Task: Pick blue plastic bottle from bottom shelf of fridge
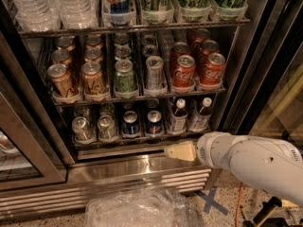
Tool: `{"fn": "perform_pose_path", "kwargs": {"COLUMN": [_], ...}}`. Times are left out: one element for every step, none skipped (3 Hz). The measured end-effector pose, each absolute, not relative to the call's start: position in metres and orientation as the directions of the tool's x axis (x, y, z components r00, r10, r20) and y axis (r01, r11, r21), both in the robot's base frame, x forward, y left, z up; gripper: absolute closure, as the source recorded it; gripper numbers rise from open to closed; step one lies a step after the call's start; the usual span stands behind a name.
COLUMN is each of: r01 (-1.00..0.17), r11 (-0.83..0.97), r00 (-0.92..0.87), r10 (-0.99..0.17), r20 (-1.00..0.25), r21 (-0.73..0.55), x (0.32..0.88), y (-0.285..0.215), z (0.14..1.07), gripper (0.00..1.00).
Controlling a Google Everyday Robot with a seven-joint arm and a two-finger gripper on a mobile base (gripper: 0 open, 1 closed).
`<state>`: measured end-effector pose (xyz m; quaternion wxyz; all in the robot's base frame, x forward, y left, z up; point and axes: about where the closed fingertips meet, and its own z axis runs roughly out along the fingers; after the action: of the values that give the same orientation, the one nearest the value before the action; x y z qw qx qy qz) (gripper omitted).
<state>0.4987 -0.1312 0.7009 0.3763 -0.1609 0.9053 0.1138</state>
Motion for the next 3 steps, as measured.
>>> {"fn": "perform_pose_path", "kwargs": {"r01": [-0.317,-0.309,-0.309], "r11": [0.946,0.949,0.949], "r00": [-0.600,-0.543,-0.543], "r10": [-0.142,-0.122,-0.122], "r20": [-0.787,-0.831,-0.831], "r21": [0.071,0.063,0.063], "x": [0.508,0.518,0.518], "y": [-0.145,-0.146,-0.146], "z": [0.711,0.724,0.724], "gripper": [0.00,0.00,0.00]}}
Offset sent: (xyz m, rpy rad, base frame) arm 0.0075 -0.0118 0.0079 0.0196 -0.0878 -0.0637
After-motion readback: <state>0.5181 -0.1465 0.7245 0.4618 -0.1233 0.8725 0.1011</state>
